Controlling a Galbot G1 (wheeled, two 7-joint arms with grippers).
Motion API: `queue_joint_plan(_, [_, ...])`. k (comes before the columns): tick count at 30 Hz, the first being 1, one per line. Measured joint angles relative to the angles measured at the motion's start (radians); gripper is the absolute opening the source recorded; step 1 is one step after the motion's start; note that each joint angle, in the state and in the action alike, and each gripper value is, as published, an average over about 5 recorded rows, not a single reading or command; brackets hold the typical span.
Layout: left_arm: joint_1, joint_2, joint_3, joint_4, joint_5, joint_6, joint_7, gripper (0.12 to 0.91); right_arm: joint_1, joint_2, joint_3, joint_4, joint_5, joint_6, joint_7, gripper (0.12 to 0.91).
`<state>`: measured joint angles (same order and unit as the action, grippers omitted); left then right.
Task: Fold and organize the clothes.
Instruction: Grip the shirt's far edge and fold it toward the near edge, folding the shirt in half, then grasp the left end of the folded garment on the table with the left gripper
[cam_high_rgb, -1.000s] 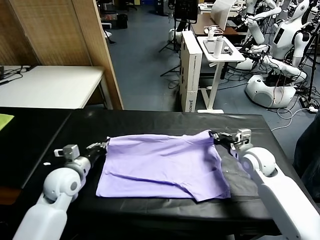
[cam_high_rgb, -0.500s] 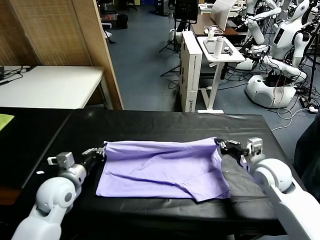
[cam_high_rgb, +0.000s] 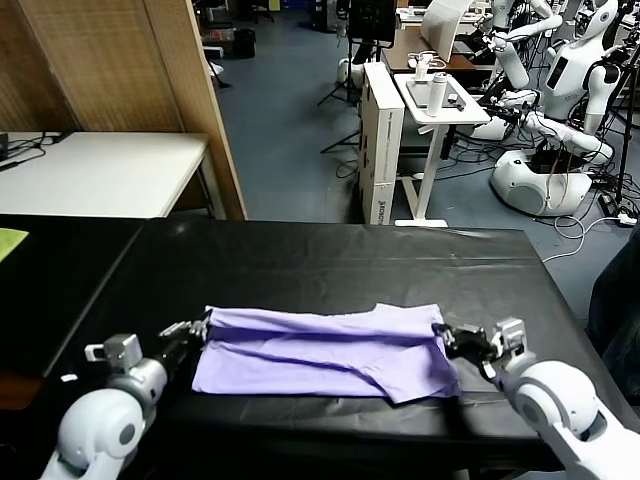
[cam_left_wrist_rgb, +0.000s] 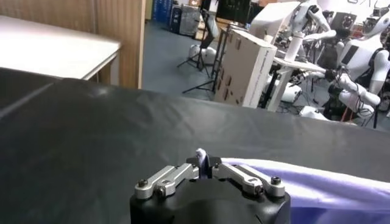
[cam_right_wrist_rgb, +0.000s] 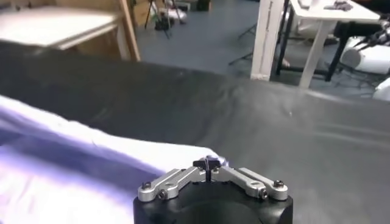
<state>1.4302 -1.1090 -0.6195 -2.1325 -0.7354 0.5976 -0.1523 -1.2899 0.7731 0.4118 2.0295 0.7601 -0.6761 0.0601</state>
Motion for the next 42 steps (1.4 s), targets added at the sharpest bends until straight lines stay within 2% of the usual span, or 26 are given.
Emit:
queue_joint_plan(15, [0.108,-0.032,-0.012,-0.010,0.036,-0.015,-0.004,0.227,-0.006,0.003,-0.006,-0.023,0.011,-0.003,-0.002,0.145])
queue_joint_plan(18, [0.115,-0.033,-0.016,-0.016,0.031,-0.007,-0.010,0.238,-0.008,0.002,0.001,-0.015,0.017,-0.003,-0.003,0.239])
queue_joint_plan(19, [0.117,-0.034,-0.016,-0.020,0.030,-0.004,-0.013,0.256,-0.008,0.002,0.004,-0.012,0.018,-0.003,-0.004,0.292])
queue_joint_plan(22, [0.123,-0.038,-0.020,-0.034,0.034,0.001,-0.024,0.382,-0.009,0.003,0.017,-0.002,0.020,0.000,-0.009,0.479])
queue_joint_plan(26, [0.120,-0.042,-0.036,-0.050,0.041,0.000,-0.034,0.642,0.000,0.013,0.038,0.004,0.030,0.009,-0.011,0.739])
queue_joint_plan(29, [0.105,-0.037,-0.053,-0.051,0.041,-0.001,-0.038,0.823,0.013,0.026,0.049,-0.004,0.034,0.021,-0.011,0.867])
queue_joint_plan(31, [0.088,-0.031,-0.060,-0.044,0.039,-0.001,-0.040,0.886,0.023,0.036,0.052,-0.012,0.035,0.025,-0.008,0.894])
queue_joint_plan(33, [0.067,-0.029,-0.057,-0.032,0.041,-0.001,-0.042,0.901,0.035,0.050,0.051,-0.021,0.035,0.025,-0.001,0.904])
queue_joint_plan(42, [-0.052,-0.060,0.016,0.061,0.071,-0.005,-0.040,0.907,0.103,0.142,0.029,-0.091,0.027,0.025,0.031,0.907])
